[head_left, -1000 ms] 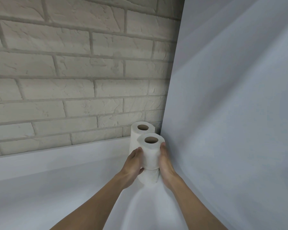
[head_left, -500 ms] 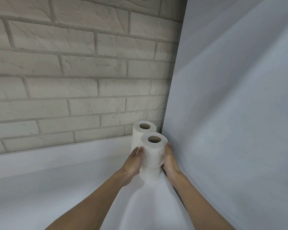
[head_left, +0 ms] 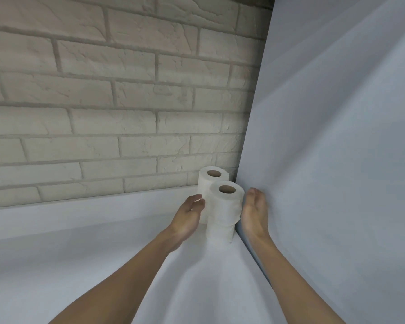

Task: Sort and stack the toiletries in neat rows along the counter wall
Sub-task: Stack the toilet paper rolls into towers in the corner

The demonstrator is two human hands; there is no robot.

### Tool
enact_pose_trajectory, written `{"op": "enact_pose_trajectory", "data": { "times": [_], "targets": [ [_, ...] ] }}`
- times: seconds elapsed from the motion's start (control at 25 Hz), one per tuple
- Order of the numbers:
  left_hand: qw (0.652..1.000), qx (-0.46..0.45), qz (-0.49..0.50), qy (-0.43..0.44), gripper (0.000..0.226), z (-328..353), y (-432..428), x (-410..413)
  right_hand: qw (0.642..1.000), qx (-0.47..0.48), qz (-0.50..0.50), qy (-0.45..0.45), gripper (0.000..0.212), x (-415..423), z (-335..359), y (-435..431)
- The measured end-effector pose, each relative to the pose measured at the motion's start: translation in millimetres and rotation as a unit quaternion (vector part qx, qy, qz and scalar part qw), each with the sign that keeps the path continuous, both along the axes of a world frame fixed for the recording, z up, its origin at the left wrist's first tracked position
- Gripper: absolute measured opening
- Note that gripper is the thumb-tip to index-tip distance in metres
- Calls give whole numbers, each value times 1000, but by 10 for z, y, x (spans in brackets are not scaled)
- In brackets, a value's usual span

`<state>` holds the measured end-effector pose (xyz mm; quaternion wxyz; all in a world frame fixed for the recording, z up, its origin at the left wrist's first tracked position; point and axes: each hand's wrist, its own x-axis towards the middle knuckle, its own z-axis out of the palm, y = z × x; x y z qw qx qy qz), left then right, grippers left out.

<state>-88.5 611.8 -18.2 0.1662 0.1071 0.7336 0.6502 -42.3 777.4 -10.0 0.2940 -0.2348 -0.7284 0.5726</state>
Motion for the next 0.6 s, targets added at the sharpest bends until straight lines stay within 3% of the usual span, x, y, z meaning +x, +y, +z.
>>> {"op": "enact_pose_trajectory", "data": {
  "times": [0.12,0.24,0.6],
  "targets": [
    [999,-6,10,49,29,70,-252,125,998,52,3,36,28,122,194,-263],
    [995,-13,20,94,28,92,-585,273,992,83,68,62,24,211,375,-617],
    [977,-66,87,185,31,56,-2055,641,961,116,250,30,20,205,434,-2037]
  ]
}}
